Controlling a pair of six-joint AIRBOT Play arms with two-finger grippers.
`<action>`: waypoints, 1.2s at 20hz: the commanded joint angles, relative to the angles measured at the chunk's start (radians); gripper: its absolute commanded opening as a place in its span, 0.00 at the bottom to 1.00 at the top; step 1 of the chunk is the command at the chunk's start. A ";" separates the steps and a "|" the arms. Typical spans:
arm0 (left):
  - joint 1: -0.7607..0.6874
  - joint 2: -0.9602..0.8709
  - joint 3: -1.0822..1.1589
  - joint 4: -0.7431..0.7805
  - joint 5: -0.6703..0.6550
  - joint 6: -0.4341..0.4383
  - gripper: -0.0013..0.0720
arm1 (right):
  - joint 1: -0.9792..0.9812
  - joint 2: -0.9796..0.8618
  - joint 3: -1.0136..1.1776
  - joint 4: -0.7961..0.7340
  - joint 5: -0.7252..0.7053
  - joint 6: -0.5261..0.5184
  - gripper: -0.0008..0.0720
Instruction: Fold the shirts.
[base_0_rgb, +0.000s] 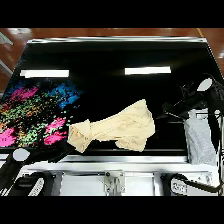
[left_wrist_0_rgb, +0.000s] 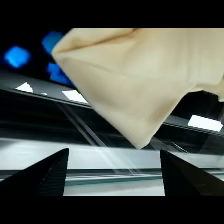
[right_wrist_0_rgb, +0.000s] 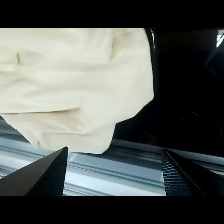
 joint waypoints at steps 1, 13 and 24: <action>-0.094 -0.110 0.000 -0.085 0.177 0.014 0.92 | -0.001 0.000 -0.001 -0.001 -0.004 0.000 0.94; -0.320 -0.328 0.094 -0.183 0.383 0.011 0.43 | -0.001 0.000 -0.002 -0.036 -0.014 0.008 0.94; -0.319 -0.325 0.381 -0.122 0.271 0.134 0.07 | -0.003 0.000 -0.290 0.045 -0.251 0.033 0.95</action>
